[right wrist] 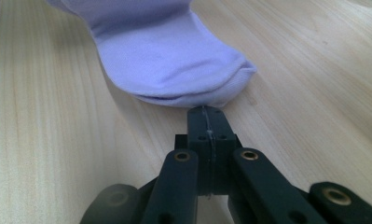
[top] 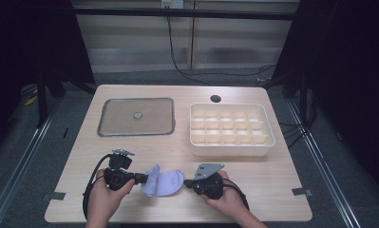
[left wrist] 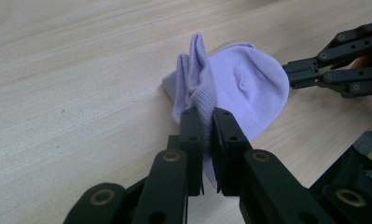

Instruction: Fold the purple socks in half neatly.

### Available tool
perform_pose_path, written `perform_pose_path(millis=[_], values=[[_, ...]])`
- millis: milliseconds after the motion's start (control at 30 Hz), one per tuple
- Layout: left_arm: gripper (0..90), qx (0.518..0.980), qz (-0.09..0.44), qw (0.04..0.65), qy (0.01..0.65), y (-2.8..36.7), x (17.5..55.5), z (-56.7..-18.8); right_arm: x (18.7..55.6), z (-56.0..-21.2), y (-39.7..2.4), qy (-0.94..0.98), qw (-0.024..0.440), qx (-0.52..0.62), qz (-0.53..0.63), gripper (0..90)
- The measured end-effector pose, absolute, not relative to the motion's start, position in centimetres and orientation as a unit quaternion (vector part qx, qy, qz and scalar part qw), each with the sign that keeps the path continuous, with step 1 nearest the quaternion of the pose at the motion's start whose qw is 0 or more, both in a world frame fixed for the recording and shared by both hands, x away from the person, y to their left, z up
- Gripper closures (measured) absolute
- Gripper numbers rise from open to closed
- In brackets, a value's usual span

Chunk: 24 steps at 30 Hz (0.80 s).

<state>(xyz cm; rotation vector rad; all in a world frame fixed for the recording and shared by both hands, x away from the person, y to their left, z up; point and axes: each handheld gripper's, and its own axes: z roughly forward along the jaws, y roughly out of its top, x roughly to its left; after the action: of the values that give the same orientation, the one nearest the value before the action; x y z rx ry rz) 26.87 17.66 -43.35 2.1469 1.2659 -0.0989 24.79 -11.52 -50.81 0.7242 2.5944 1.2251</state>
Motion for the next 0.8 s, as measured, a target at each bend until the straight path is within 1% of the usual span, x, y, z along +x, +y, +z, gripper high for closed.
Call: perform_pose_path(millis=[800], values=[[83.5, 0.832, -0.049, 0.301, 0.463, 14.8, 27.4, -43.1, 24.7, -50.8, -11.5, 0.875, 0.096, 0.241, 0.410, 90.0]])
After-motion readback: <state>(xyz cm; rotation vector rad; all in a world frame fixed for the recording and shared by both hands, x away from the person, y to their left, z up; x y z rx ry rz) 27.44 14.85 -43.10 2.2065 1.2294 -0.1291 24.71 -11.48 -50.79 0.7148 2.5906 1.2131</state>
